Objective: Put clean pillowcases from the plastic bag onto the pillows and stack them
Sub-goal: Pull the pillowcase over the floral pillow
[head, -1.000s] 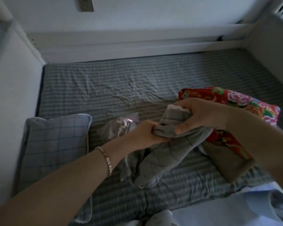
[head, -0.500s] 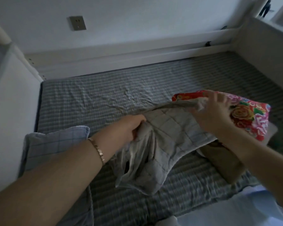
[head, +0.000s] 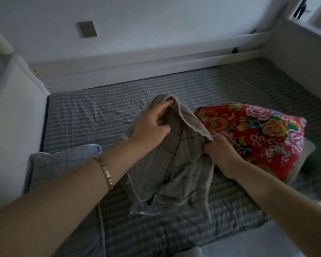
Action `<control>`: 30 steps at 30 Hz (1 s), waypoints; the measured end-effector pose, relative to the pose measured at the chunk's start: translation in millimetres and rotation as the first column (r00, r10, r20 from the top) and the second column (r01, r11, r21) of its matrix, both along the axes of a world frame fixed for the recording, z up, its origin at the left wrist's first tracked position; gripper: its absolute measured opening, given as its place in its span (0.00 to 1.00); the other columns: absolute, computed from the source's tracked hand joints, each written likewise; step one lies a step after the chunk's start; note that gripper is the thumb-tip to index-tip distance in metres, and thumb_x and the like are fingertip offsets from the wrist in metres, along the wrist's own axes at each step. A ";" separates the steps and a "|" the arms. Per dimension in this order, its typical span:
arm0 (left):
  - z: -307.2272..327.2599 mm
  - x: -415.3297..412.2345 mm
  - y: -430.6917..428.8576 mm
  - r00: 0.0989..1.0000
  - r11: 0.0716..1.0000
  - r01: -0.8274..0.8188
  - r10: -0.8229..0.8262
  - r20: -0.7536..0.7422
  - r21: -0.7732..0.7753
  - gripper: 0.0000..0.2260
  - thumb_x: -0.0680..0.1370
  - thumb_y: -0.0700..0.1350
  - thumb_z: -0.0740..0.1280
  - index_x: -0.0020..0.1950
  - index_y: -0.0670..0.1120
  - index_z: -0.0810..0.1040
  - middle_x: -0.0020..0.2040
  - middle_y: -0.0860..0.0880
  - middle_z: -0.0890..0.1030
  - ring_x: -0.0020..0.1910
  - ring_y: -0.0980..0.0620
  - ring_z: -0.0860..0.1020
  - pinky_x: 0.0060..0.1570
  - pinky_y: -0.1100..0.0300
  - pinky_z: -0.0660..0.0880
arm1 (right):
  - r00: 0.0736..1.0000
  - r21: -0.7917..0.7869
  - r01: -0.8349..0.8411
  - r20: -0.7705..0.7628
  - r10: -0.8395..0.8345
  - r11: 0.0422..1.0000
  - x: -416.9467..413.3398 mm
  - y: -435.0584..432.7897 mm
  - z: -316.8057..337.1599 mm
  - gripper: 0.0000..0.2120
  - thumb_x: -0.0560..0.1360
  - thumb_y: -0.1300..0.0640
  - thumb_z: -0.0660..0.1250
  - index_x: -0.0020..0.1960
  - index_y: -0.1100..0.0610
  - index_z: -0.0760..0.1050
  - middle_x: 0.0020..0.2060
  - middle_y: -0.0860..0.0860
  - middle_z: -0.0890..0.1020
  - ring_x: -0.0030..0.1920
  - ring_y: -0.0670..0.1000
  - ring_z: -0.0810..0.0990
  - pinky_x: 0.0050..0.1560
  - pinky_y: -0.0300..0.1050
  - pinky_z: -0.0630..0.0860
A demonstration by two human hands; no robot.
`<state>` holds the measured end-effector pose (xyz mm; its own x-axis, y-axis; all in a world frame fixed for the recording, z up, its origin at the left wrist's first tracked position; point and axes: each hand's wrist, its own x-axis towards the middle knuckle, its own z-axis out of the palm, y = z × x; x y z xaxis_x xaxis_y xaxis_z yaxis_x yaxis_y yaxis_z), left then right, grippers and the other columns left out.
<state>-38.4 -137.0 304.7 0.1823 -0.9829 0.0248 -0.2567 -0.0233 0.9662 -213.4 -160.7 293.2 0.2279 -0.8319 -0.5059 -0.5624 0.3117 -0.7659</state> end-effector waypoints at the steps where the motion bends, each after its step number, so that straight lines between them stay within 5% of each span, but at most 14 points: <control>1: -3.7 2.4 4.0 0.995 1.000 0.010 -0.008 0.097 -0.013 0.30 0.71 0.26 0.61 0.70 0.46 0.67 0.61 0.56 0.70 0.61 0.64 0.69 0.56 0.77 0.67 | 0.993 -0.060 -0.039 -0.113 0.032 0.997 0.0 -5.5 2.5 0.14 0.76 0.69 0.53 0.48 0.67 0.78 0.44 0.62 0.81 0.46 0.64 0.78 0.47 0.58 0.77; 4: -12.6 6.7 8.1 0.986 0.999 -0.024 0.029 0.163 -0.032 0.30 0.72 0.27 0.62 0.71 0.46 0.66 0.63 0.58 0.68 0.61 0.69 0.66 0.54 0.81 0.65 | 0.954 -0.097 -0.133 -0.282 0.101 0.986 1.1 -14.3 9.7 0.13 0.77 0.66 0.54 0.55 0.68 0.76 0.40 0.59 0.78 0.37 0.55 0.75 0.35 0.45 0.72; 6: -16.4 11.4 6.2 0.977 1.000 -0.014 0.019 0.211 -0.023 0.30 0.73 0.29 0.65 0.73 0.46 0.64 0.68 0.54 0.68 0.68 0.61 0.66 0.63 0.72 0.65 | 0.962 -0.002 -0.117 -0.250 0.113 0.993 3.2 -13.6 14.6 0.14 0.76 0.67 0.56 0.58 0.71 0.73 0.46 0.65 0.79 0.42 0.61 0.76 0.39 0.46 0.73; 8: -18.9 14.0 4.9 0.966 0.998 0.016 -0.033 0.256 0.066 0.34 0.73 0.35 0.69 0.75 0.46 0.57 0.73 0.50 0.63 0.72 0.54 0.62 0.67 0.68 0.59 | 0.997 0.109 0.023 -0.082 -0.014 0.994 2.8 -9.2 16.1 0.14 0.74 0.68 0.58 0.57 0.73 0.73 0.50 0.68 0.79 0.50 0.65 0.78 0.51 0.54 0.77; 11: -19.6 2.1 14.1 0.935 0.978 0.088 -0.147 0.323 0.190 0.41 0.70 0.47 0.74 0.76 0.48 0.52 0.74 0.50 0.58 0.73 0.54 0.58 0.64 0.70 0.57 | 0.924 0.345 0.246 0.201 -0.327 0.906 6.1 -7.6 20.6 0.08 0.77 0.65 0.58 0.46 0.67 0.75 0.35 0.61 0.79 0.35 0.59 0.80 0.37 0.48 0.80; 13: -19.0 -15.4 29.8 0.957 0.959 0.212 -0.243 0.161 0.187 0.35 0.70 0.47 0.74 0.71 0.53 0.59 0.68 0.56 0.66 0.66 0.65 0.66 0.60 0.72 0.65 | 0.846 0.432 0.264 0.326 -0.422 0.862 8.1 -12.9 22.0 0.11 0.79 0.61 0.58 0.44 0.66 0.75 0.32 0.59 0.80 0.31 0.54 0.80 0.28 0.41 0.78; 15: -21.7 -32.4 47.8 0.952 0.931 0.302 -0.306 -0.012 0.203 0.29 0.70 0.44 0.75 0.63 0.58 0.61 0.58 0.65 0.69 0.53 0.77 0.69 0.49 0.79 0.68 | 0.789 0.465 0.283 0.385 -0.479 0.839 9.9 -19.8 23.2 0.12 0.80 0.59 0.58 0.44 0.65 0.75 0.35 0.58 0.81 0.34 0.54 0.80 0.32 0.43 0.78; 17: -34.1 -39.6 55.7 0.946 0.916 0.290 -0.318 0.059 0.277 0.26 0.70 0.48 0.74 0.62 0.57 0.64 0.56 0.63 0.72 0.50 0.72 0.72 0.47 0.77 0.70 | 0.744 0.483 0.285 0.433 -0.508 0.828 13.1 -24.6 25.1 0.11 0.80 0.59 0.58 0.47 0.65 0.74 0.38 0.57 0.79 0.37 0.52 0.79 0.40 0.46 0.77; 19: -46.0 -39.0 51.3 0.922 0.925 0.196 -0.288 0.260 0.326 0.11 0.76 0.49 0.67 0.55 0.47 0.73 0.45 0.53 0.78 0.41 0.60 0.76 0.42 0.65 0.71 | 0.687 0.495 0.264 0.506 -0.521 0.828 15.7 -26.3 25.0 0.11 0.81 0.58 0.57 0.47 0.64 0.74 0.38 0.56 0.79 0.38 0.51 0.79 0.41 0.43 0.78; 21: -48.8 -39.0 39.7 0.962 0.941 0.061 -0.144 0.233 0.332 0.11 0.80 0.47 0.60 0.40 0.43 0.72 0.31 0.51 0.73 0.29 0.58 0.70 0.33 0.64 0.68 | 0.658 0.438 0.221 0.593 -0.464 0.872 15.0 -24.6 22.3 0.13 0.80 0.55 0.59 0.48 0.64 0.76 0.39 0.57 0.80 0.39 0.53 0.80 0.39 0.42 0.79; 23: -39.2 -44.0 26.9 0.997 0.925 -0.074 0.058 0.054 0.373 0.14 0.81 0.45 0.58 0.37 0.44 0.72 0.32 0.50 0.74 0.31 0.57 0.71 0.30 0.68 0.69 | 0.815 0.195 0.106 0.545 -0.197 0.975 9.5 -16.0 15.7 0.12 0.78 0.53 0.62 0.52 0.62 0.77 0.41 0.55 0.81 0.41 0.52 0.80 0.38 0.39 0.76; 26: -29.5 -48.1 5.4 0.944 0.883 -0.168 0.272 -0.187 0.438 0.09 0.80 0.44 0.60 0.48 0.43 0.78 0.46 0.42 0.81 0.46 0.45 0.79 0.51 0.53 0.77 | 0.961 0.037 -0.187 0.213 0.175 0.982 6.5 4.8 -2.7 0.11 0.70 0.48 0.71 0.51 0.50 0.78 0.43 0.47 0.83 0.43 0.43 0.82 0.42 0.35 0.79; 28: -26.5 -45.1 1.4 0.923 0.863 -0.136 0.288 -0.254 0.486 0.07 0.79 0.46 0.61 0.47 0.46 0.78 0.52 0.40 0.81 0.51 0.42 0.79 0.53 0.47 0.76 | 0.987 0.039 -0.126 0.105 0.121 0.991 7.1 9.7 -16.6 0.17 0.67 0.44 0.72 0.50 0.54 0.80 0.43 0.50 0.84 0.43 0.47 0.82 0.43 0.38 0.79; 30: -26.6 -37.7 2.0 0.923 0.869 -0.061 0.237 -0.304 0.492 0.06 0.78 0.47 0.64 0.47 0.47 0.79 0.51 0.41 0.82 0.52 0.42 0.79 0.52 0.48 0.76 | 0.987 -0.040 -0.110 0.111 0.114 0.993 8.5 10.9 -18.4 0.14 0.70 0.48 0.72 0.41 0.60 0.79 0.33 0.50 0.81 0.34 0.46 0.79 0.33 0.34 0.74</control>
